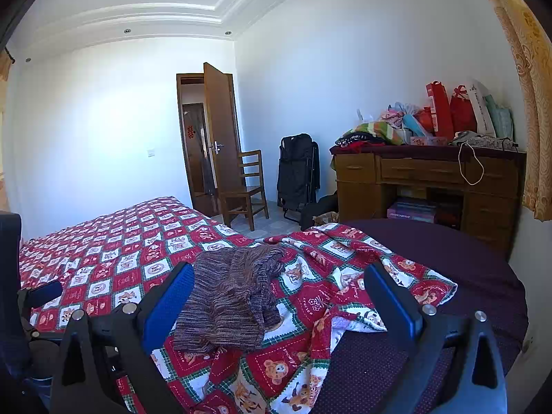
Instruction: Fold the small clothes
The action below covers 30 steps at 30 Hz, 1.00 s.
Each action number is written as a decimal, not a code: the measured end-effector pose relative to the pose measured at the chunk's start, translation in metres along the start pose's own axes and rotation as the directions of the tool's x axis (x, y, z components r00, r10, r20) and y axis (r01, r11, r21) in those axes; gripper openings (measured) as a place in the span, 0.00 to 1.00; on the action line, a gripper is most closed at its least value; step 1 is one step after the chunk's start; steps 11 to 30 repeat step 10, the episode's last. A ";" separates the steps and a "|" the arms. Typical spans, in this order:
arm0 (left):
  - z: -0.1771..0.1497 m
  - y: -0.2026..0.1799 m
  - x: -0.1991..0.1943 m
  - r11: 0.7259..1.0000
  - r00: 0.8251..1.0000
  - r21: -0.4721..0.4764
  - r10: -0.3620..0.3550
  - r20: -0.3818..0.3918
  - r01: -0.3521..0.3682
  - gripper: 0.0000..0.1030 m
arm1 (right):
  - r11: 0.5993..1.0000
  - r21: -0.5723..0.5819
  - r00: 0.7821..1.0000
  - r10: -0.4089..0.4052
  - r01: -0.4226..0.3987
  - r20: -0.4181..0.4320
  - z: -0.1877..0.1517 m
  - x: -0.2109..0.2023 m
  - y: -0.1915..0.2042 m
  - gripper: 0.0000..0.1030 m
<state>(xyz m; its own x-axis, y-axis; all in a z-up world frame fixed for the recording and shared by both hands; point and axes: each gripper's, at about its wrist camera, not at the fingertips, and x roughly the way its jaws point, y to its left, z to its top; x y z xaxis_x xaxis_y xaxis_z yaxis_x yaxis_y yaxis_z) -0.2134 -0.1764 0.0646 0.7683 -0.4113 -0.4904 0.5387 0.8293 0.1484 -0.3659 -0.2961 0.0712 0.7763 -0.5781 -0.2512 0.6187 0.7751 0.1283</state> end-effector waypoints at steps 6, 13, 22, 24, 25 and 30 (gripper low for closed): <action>-0.001 0.001 0.001 1.000 1.000 -0.013 -0.028 -0.004 0.028 1.00 | 1.000 0.001 1.000 0.000 0.000 -0.004 0.000 0.000 0.001 0.96; 0.001 0.004 0.004 1.000 1.000 -0.021 -0.023 -0.012 0.023 1.00 | 1.000 0.001 1.000 0.000 0.000 -0.007 0.000 0.000 0.001 0.96; 0.001 0.004 0.004 1.000 1.000 -0.021 -0.023 -0.012 0.023 1.00 | 1.000 0.001 1.000 0.000 0.000 -0.007 0.000 0.000 0.001 0.96; 0.001 0.004 0.004 1.000 1.000 -0.021 -0.023 -0.012 0.023 1.00 | 1.000 0.001 1.000 0.000 0.000 -0.007 0.000 0.000 0.001 0.96; 0.001 0.004 0.004 1.000 1.000 -0.021 -0.023 -0.012 0.023 1.00 | 1.000 0.001 1.000 0.000 0.000 -0.007 0.000 0.000 0.001 0.96; 0.001 0.004 0.004 1.000 1.000 -0.021 -0.023 -0.012 0.023 1.00 | 1.000 0.001 1.000 0.000 0.000 -0.007 0.000 0.000 0.001 0.96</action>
